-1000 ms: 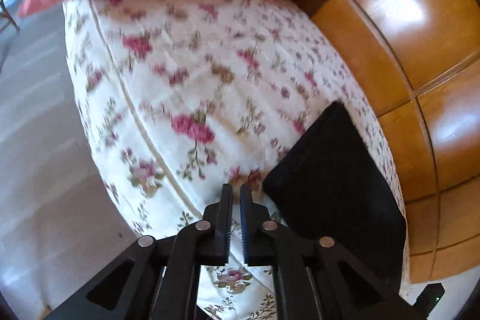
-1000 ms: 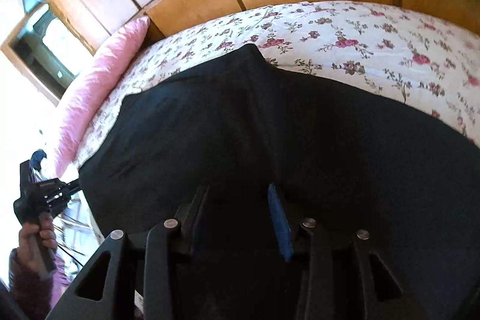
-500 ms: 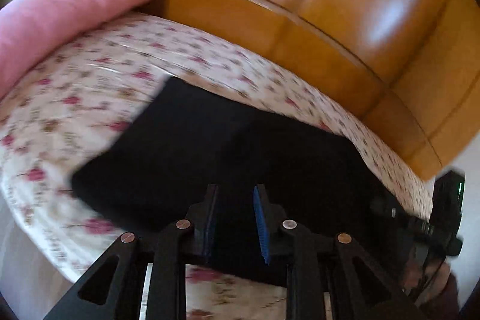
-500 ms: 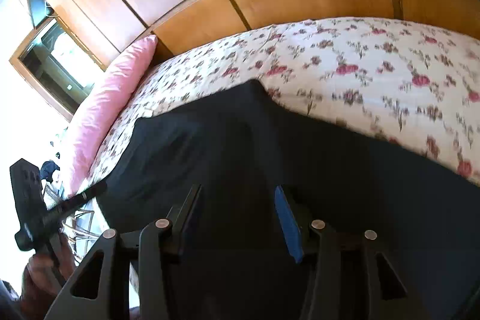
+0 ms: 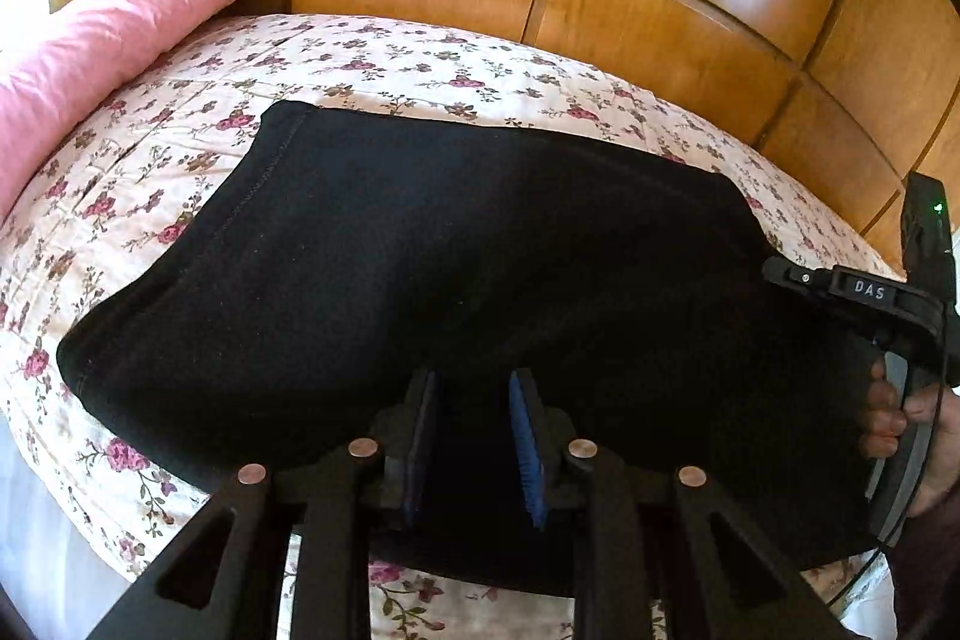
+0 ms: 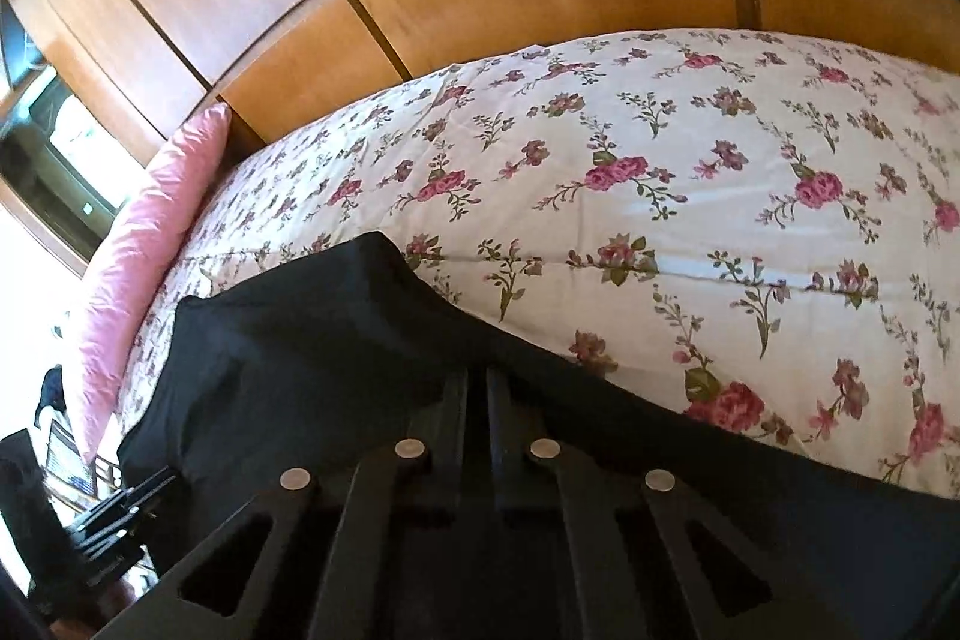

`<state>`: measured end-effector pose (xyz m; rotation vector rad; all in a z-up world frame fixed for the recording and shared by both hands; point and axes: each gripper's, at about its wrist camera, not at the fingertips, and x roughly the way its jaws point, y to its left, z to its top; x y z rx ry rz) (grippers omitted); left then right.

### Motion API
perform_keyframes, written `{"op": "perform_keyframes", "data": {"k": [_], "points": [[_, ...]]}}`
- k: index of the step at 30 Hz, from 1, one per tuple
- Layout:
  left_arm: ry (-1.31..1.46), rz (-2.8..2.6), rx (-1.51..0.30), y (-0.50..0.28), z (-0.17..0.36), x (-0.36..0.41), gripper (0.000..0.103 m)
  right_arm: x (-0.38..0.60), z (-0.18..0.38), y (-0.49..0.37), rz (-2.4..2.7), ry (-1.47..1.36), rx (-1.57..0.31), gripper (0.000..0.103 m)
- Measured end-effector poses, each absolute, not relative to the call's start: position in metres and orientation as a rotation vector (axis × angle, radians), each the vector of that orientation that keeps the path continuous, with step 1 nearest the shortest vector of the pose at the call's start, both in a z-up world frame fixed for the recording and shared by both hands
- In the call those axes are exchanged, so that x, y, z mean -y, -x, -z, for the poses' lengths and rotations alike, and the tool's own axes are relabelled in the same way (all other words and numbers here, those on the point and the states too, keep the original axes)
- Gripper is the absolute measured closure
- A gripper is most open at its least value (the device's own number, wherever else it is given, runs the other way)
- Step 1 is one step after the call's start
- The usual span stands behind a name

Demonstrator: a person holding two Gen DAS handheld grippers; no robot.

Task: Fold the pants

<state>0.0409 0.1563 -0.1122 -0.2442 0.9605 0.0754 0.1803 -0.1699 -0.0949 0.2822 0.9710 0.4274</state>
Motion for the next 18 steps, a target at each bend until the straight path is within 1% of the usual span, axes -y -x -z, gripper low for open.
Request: {"op": "perform_keyframes", "data": {"k": [2,4,8,16,18], "points": [[0.232,-0.083,-0.972,-0.043,0.111,-0.155,0.075,0.172,0.091,-0.175,-0.418,-0.28,-0.975,0.099],[0.233,-0.086,-0.978,-0.043,0.11,-0.154,0.073,0.171,0.087,-0.169,-0.408,-0.267,-0.974,0.095],[0.226,-0.106,-0.979,-0.045,0.109,-0.151,0.073,0.183,0.074,-0.142,-0.378,-0.25,-0.949,0.093],[0.186,-0.062,-0.892,-0.032,0.088,-0.126,0.073,0.237,0.063,-0.087,-0.271,-0.269,-0.92,0.09],[0.166,-0.045,-0.879,-0.031,0.083,-0.117,0.073,0.251,0.063,-0.075,-0.235,-0.273,-0.914,0.084]]}}
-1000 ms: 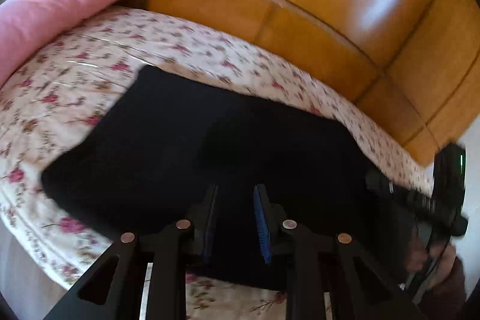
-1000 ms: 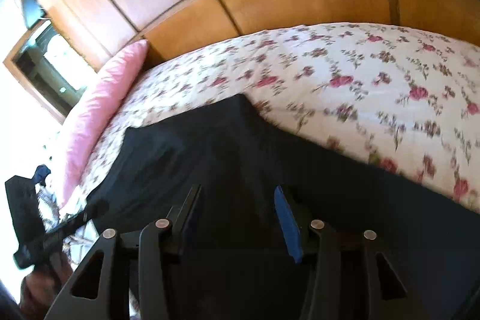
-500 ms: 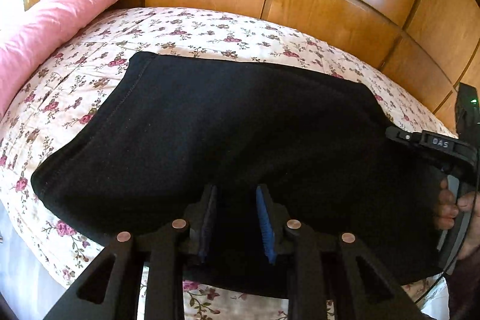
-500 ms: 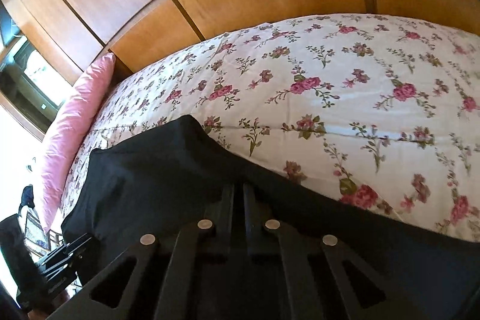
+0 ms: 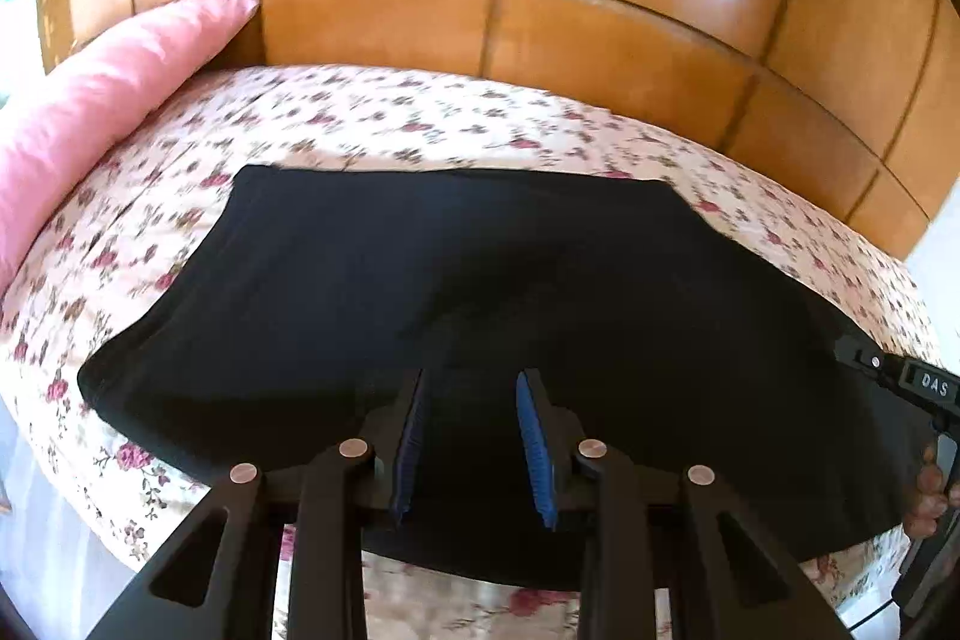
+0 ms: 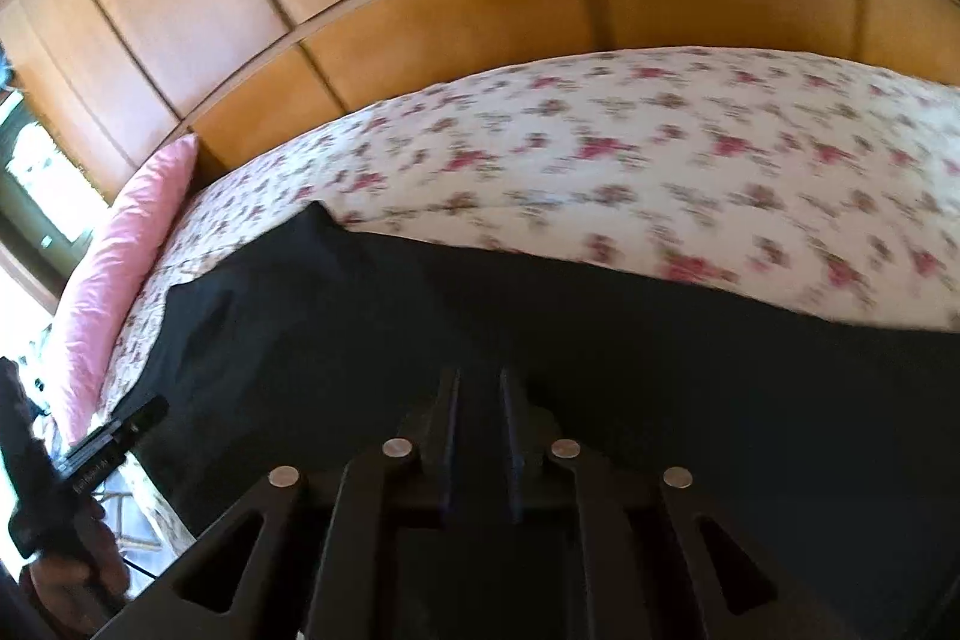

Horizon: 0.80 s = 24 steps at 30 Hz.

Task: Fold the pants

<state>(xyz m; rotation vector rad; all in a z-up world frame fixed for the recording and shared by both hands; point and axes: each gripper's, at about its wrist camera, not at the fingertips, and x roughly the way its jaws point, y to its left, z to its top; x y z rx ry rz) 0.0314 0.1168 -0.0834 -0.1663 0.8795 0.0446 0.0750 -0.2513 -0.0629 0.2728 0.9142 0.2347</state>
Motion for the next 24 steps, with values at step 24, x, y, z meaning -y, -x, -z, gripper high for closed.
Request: {"op": "perform_keyframes", "data": {"k": [24], "points": [[0.093,0.141,-0.958,-0.047,0.108,-0.039,0.072,0.415,0.081,-0.004,0.095,-0.508,-0.855,0.084]]}}
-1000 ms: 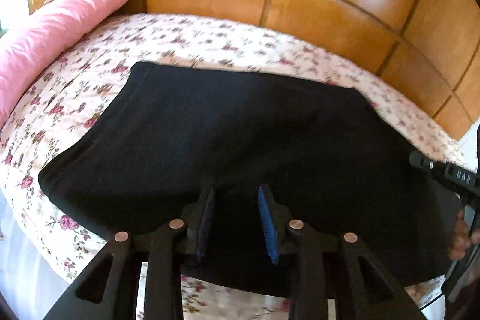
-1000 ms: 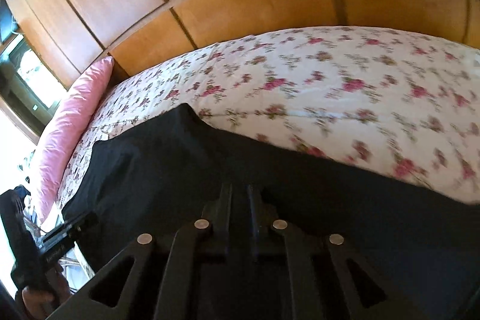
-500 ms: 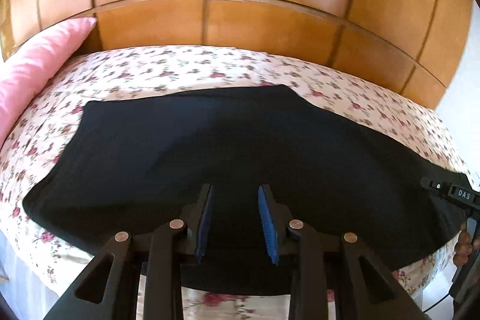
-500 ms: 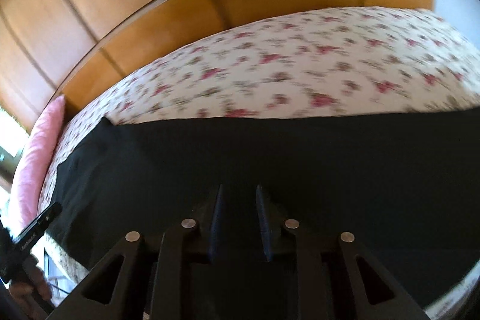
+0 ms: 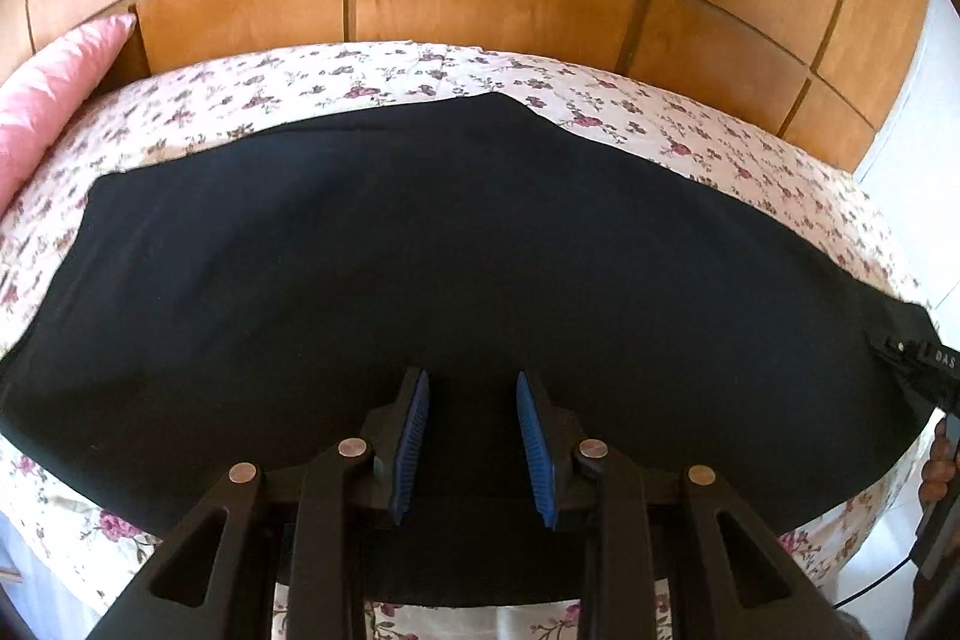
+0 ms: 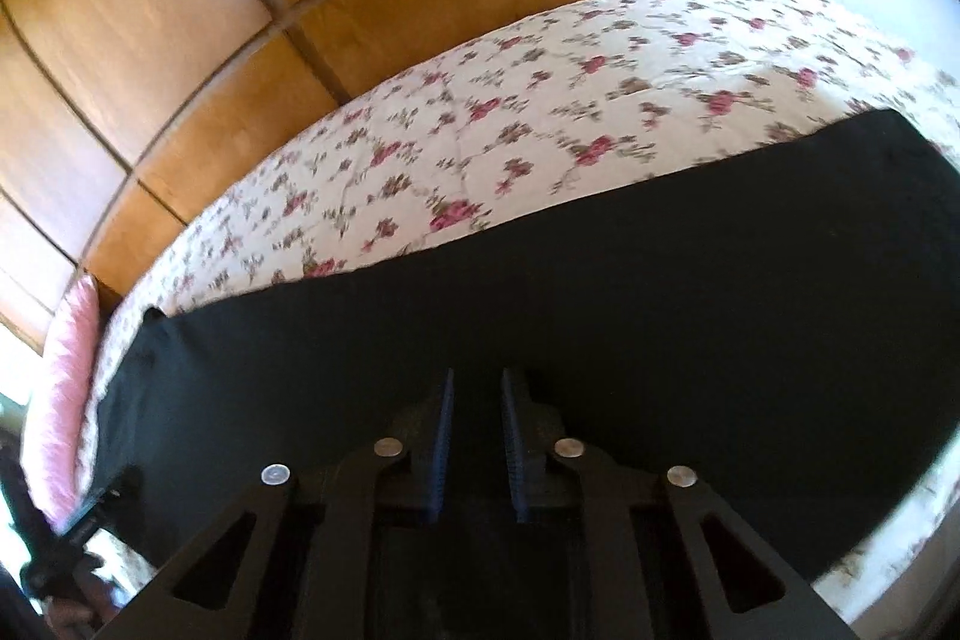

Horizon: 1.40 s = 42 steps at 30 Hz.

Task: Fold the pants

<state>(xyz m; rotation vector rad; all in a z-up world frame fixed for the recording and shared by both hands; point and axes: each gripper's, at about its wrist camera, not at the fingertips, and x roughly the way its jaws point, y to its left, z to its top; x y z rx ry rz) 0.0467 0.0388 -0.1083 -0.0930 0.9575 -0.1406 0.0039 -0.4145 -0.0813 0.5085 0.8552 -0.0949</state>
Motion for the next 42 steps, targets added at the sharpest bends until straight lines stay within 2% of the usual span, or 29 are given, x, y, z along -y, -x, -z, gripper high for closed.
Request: {"op": "perform_keyframes", "data": {"k": [7,10,12,17,21,26,28,32,37,42], "points": [[0.101,0.146,-0.952,-0.048,0.11,-0.039,0.071,0.499,0.066,0.079,0.276,-0.72,-0.734,0.071],[0.108,0.142,-0.951,-0.049,0.111,-0.038,0.07,0.536,0.072,0.119,0.374,-0.821,-0.69,0.069],[0.109,0.14,-0.951,-0.048,0.111,-0.038,0.07,0.553,0.08,0.137,0.404,-0.901,-0.663,0.062],[0.107,0.143,-0.96,-0.049,0.11,-0.038,0.07,0.574,0.113,0.152,0.386,-1.097,-0.603,0.061],[0.104,0.148,-0.966,-0.05,0.11,-0.038,0.07,0.579,0.124,0.149,0.369,-1.152,-0.544,0.061],[0.089,0.14,-0.969,-0.051,0.111,-0.035,0.069,0.589,0.123,0.139,0.359,-1.177,-0.494,0.061],[0.091,0.139,-0.97,-0.051,0.111,-0.035,0.069,0.593,0.122,0.131,0.364,-1.172,-0.496,0.065],[0.093,0.143,-0.975,-0.052,0.11,-0.035,0.069,0.597,0.117,0.118,0.358,-1.15,-0.521,0.084],[0.06,0.146,-0.978,-0.053,0.109,-0.031,0.069,0.569,0.07,0.107,0.278,-0.966,-0.551,0.085],[0.143,0.157,-0.984,-0.053,0.105,-0.039,0.069,0.513,0.017,0.077,0.112,-0.812,-0.549,0.085]]}}
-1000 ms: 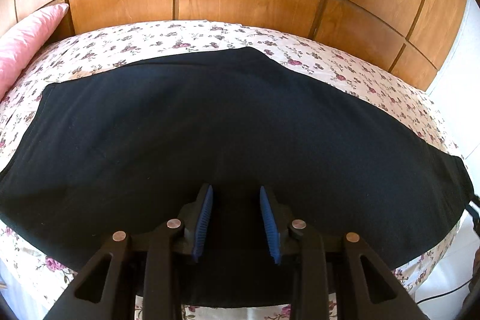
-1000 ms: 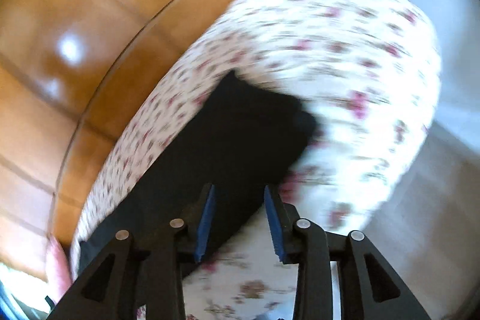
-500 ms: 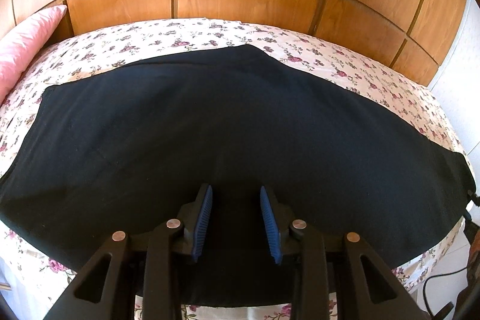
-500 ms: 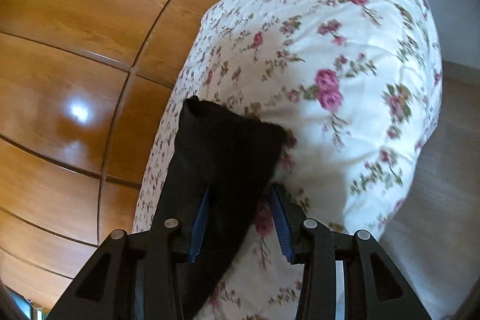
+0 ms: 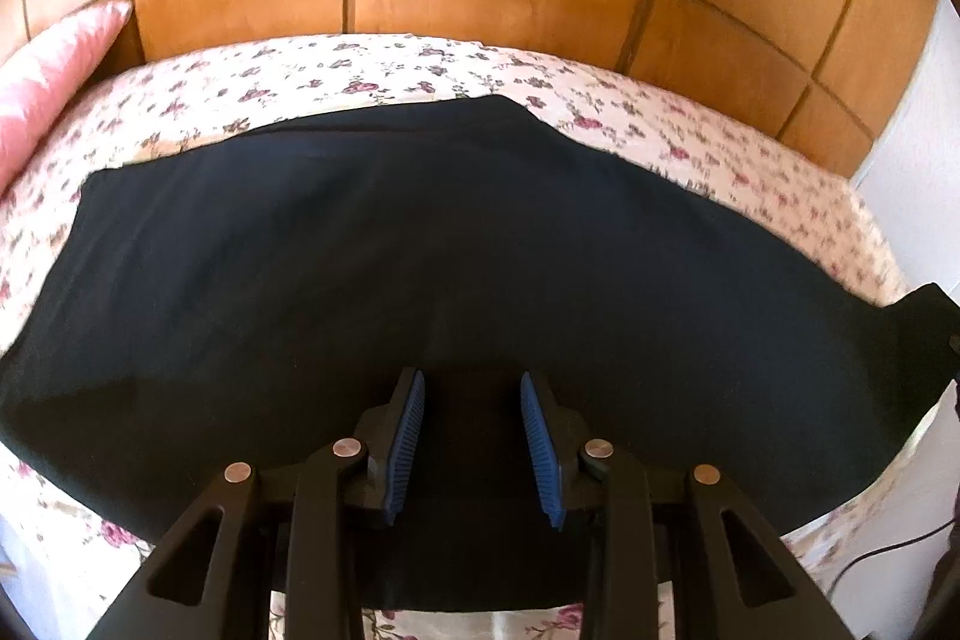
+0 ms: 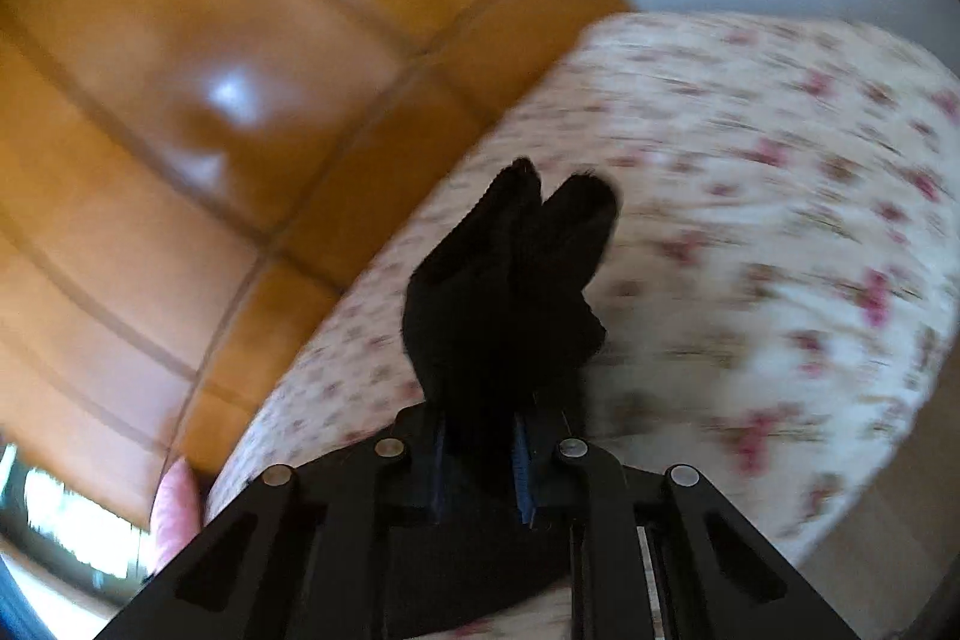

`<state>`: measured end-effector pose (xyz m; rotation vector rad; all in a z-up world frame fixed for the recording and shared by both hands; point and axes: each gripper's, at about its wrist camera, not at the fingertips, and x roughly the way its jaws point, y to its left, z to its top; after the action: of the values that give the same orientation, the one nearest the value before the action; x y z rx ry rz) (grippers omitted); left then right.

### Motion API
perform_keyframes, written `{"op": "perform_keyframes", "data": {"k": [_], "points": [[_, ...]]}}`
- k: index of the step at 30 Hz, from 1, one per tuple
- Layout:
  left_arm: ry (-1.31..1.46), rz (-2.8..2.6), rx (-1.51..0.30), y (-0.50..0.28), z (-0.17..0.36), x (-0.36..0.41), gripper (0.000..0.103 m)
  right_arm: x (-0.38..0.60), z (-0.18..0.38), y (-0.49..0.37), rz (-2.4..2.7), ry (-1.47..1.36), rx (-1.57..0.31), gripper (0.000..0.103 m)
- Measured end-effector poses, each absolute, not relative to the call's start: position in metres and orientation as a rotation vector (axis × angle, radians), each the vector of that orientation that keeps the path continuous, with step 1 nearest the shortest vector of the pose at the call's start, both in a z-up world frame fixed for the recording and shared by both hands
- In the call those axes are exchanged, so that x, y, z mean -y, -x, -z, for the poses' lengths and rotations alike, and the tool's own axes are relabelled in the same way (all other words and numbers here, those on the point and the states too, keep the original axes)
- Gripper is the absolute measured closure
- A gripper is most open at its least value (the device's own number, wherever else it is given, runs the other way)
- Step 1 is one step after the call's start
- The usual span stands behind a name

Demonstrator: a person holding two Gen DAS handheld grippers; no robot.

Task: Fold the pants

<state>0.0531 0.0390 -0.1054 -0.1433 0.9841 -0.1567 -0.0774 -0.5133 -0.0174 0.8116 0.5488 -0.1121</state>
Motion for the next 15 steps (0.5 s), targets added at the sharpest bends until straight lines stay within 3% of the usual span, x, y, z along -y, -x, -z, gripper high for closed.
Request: {"op": "perform_keyframes", "data": {"k": [8,15], "points": [[0.335,0.247,-0.99,-0.049,0.097,-0.066,0.07,0.379,-0.016,0.009,-0.227,-0.625,-0.639,0.085],[0.486,0.367,-0.959,-0.051,0.087,-0.082,0.071,0.236,0.004,-0.036,-0.47,-0.397,-0.822,0.086]]}}
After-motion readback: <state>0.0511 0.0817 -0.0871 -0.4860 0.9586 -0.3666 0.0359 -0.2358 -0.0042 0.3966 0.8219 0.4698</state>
